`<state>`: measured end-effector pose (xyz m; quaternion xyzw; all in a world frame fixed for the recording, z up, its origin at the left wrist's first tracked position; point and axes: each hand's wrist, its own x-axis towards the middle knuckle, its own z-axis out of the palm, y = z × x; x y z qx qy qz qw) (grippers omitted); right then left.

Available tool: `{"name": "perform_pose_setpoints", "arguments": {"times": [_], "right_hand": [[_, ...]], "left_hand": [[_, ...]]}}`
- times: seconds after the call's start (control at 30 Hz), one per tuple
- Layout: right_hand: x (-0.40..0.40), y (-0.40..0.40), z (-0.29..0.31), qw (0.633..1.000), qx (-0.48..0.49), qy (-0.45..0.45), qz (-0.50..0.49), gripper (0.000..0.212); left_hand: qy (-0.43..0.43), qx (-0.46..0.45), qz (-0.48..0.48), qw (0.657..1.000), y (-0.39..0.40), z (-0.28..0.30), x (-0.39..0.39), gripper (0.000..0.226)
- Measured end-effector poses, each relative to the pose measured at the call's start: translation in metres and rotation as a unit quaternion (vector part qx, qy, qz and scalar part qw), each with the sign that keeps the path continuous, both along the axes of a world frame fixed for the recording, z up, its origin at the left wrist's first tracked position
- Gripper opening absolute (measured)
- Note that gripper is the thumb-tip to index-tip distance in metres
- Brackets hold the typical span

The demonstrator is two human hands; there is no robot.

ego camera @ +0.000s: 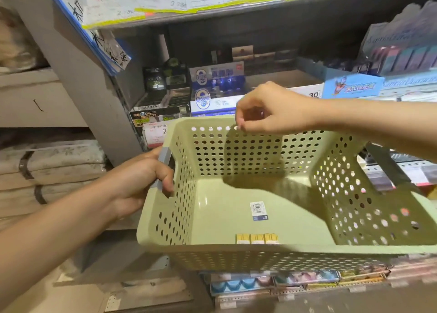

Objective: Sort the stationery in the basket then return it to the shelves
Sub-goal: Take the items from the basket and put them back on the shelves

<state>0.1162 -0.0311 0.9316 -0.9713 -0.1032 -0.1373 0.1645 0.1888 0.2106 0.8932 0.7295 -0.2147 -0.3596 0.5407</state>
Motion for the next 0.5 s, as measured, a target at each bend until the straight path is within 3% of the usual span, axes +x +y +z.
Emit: {"name": "perform_pose_setpoints", "arguments": {"times": [0.13, 0.27, 0.37, 0.5], "right_hand": [[-0.01, 0.009, -0.03, 0.973, -0.053, 0.208, 0.082, 0.009], [-0.014, 0.019, -0.066, 0.925, -0.124, 0.327, 0.148, 0.032], [-0.018, 0.024, -0.09, 0.897, -0.193, 0.35, 0.191, 0.051], [-0.025, 0.017, -0.106, 0.865, -0.312, 0.316, 0.234, 0.056]], "left_hand": [[0.009, 0.01, -0.014, 1.0, -0.006, -0.002, -0.004, 0.058], [0.013, 0.016, -0.021, 1.0, -0.019, -0.002, -0.01, 0.06], [0.008, 0.009, -0.021, 1.0, -0.029, -0.004, -0.015, 0.059], [0.012, 0.003, -0.002, 1.0, -0.044, -0.004, -0.02, 0.061]]}}
